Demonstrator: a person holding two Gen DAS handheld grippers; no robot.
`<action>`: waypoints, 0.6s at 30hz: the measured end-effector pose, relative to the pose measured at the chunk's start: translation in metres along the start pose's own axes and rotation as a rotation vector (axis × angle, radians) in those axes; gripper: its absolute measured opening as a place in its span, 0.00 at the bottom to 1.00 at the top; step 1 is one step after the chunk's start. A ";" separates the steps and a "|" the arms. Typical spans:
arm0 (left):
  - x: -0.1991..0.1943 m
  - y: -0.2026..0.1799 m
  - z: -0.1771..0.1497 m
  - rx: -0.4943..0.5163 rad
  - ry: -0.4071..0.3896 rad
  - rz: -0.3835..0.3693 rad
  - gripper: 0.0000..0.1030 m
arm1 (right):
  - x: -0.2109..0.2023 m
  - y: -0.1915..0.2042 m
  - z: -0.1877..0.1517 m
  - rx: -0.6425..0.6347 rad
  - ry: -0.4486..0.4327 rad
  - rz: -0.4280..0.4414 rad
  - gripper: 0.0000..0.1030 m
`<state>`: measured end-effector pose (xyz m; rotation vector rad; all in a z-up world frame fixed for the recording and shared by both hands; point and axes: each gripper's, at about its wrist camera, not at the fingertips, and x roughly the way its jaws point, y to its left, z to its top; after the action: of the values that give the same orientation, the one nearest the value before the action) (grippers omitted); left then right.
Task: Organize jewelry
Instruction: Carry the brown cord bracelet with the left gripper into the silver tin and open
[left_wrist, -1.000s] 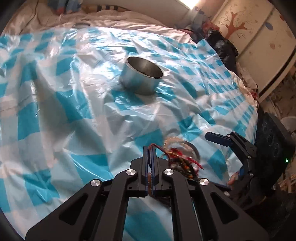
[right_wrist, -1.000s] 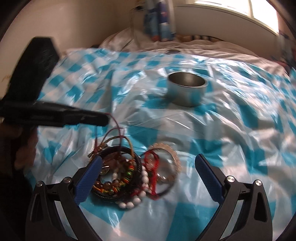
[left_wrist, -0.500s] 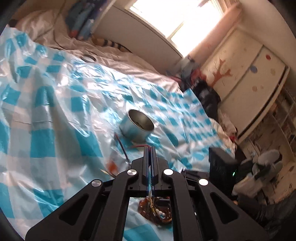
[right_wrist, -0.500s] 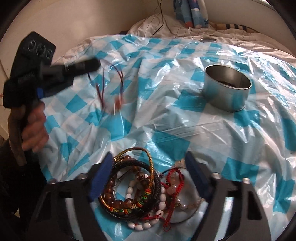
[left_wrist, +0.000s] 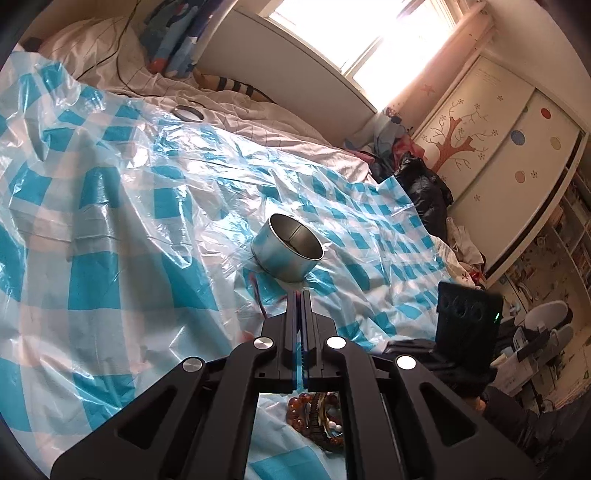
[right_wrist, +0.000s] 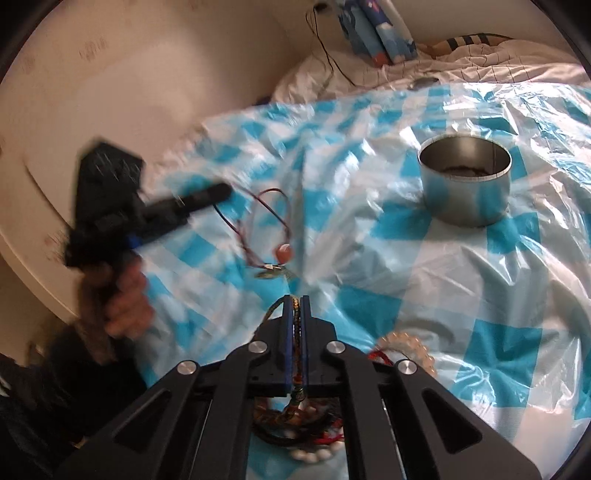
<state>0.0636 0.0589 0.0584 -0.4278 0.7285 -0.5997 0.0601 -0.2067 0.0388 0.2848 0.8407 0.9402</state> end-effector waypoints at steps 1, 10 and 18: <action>0.000 -0.002 0.001 0.007 -0.002 -0.005 0.01 | -0.008 -0.001 0.004 0.012 -0.032 0.018 0.04; 0.028 -0.022 0.030 0.011 0.021 -0.033 0.01 | -0.065 -0.041 0.059 0.099 -0.258 -0.039 0.04; 0.079 -0.053 0.083 0.072 0.029 -0.051 0.01 | -0.071 -0.085 0.102 0.167 -0.331 -0.080 0.04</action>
<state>0.1516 -0.0192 0.1051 -0.3724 0.7227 -0.6790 0.1645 -0.3001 0.0951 0.5319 0.6197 0.7239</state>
